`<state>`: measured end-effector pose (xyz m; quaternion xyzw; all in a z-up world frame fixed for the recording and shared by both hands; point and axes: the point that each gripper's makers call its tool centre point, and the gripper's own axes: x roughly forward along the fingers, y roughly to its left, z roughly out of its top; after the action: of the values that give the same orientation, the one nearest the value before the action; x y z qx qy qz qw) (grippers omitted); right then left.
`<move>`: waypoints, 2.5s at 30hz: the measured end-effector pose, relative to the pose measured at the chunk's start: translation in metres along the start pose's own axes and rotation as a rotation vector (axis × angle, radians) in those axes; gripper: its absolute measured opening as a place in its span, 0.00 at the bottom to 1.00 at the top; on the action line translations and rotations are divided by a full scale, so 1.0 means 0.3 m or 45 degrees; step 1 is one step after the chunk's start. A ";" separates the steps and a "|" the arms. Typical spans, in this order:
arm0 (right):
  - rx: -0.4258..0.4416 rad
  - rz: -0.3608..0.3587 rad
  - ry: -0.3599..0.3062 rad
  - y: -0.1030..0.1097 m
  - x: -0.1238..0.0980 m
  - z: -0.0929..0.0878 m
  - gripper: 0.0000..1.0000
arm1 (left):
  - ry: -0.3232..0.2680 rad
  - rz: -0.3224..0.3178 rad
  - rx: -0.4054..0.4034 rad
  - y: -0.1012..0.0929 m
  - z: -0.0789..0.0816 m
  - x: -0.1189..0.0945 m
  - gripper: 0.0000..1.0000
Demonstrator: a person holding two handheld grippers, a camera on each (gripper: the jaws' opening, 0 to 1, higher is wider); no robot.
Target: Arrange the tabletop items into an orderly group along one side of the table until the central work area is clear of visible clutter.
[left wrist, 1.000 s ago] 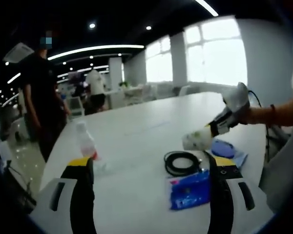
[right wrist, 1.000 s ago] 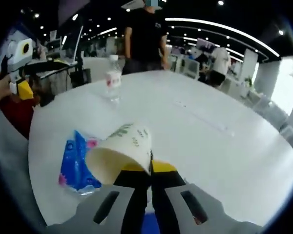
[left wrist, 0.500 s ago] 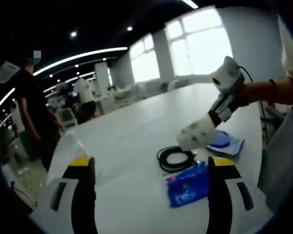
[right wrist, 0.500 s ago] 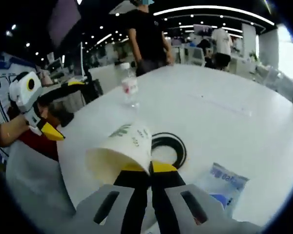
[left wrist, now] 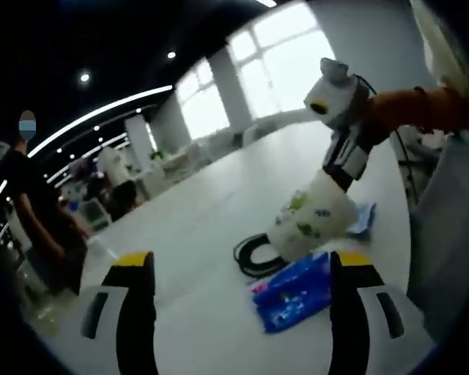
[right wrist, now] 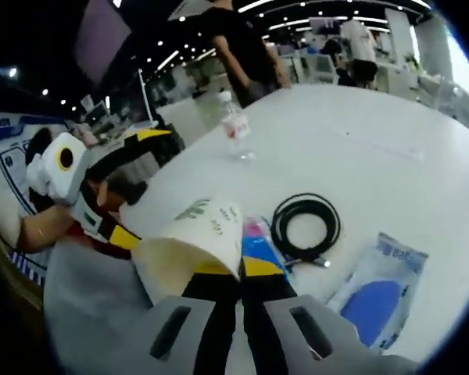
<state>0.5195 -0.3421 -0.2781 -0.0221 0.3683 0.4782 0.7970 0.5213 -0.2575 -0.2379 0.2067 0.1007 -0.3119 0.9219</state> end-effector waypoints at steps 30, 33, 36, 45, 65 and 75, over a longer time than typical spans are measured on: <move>-0.002 0.149 0.040 0.167 0.008 0.007 0.01 | 0.088 -0.134 0.629 -0.166 -0.011 0.032 0.57; 0.008 0.155 0.032 0.170 0.008 0.014 0.01 | 0.096 -0.141 0.632 -0.167 -0.015 0.032 0.53; 0.016 0.158 0.025 0.170 0.007 0.020 0.01 | 0.099 -0.143 0.626 -0.166 -0.020 0.032 0.50; 0.037 0.178 0.044 0.178 0.013 0.018 0.01 | 0.118 -0.122 0.676 -0.152 -0.027 0.035 0.46; 0.072 0.171 0.116 0.183 0.020 -0.004 0.02 | 0.203 -0.113 0.834 -0.154 -0.068 0.046 0.42; 0.016 0.176 0.055 0.190 0.027 0.024 0.02 | 0.199 -0.054 0.809 -0.125 -0.061 0.035 0.42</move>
<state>0.4813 -0.3024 -0.2597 -0.0018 0.3892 0.5290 0.7541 0.5054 -0.2821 -0.2696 0.5054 0.0730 -0.3299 0.7940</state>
